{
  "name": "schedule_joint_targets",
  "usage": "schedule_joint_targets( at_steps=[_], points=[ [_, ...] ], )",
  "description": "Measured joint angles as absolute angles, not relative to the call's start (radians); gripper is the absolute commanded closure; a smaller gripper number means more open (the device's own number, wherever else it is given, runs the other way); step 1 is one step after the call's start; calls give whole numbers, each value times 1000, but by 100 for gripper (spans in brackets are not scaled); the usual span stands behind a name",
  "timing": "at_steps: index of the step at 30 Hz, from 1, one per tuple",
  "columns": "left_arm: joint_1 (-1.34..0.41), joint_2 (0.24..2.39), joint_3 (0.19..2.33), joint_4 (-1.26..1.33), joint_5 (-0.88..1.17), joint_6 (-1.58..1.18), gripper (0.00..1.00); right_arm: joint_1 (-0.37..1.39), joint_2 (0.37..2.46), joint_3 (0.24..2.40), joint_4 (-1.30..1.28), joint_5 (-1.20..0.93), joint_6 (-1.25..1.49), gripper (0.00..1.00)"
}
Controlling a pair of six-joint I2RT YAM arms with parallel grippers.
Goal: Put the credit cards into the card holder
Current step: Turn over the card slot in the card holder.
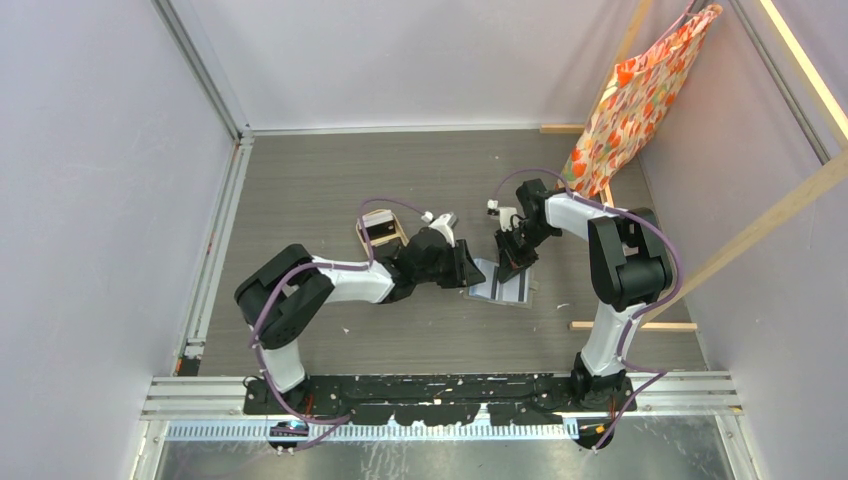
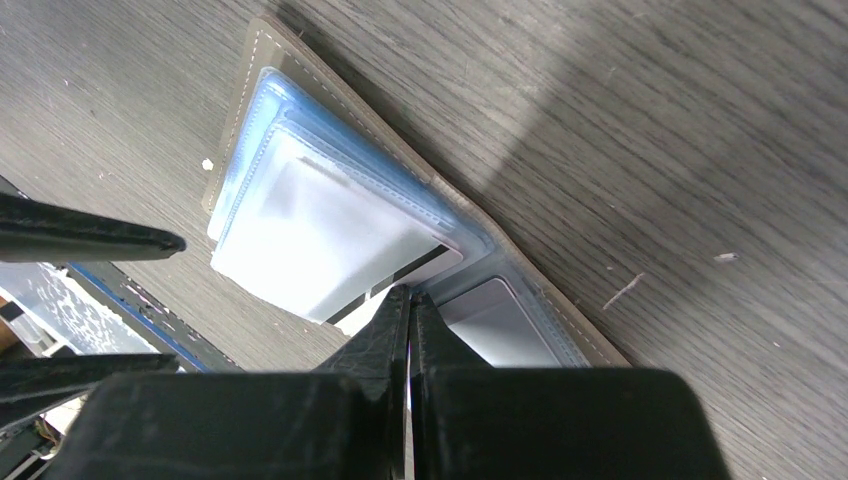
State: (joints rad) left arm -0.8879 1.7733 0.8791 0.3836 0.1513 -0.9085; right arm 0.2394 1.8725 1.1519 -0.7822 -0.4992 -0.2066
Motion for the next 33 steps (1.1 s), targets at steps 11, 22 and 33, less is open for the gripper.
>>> schedule_joint_targets(
  at_steps=[11, 22, 33],
  points=[
    [-888, 1840, 897, 385, 180, -917, 64, 239, 1873, 1152, -783, -499, -207, 97],
    [-885, 1848, 900, 407, 214, -941, 67, 239, 1873, 1152, -785, -498, -207, 96],
    [-885, 1848, 901, 480, 265, -984, 67, 234, 1846, 1152, -786, -503, -226, 84]
  ],
)
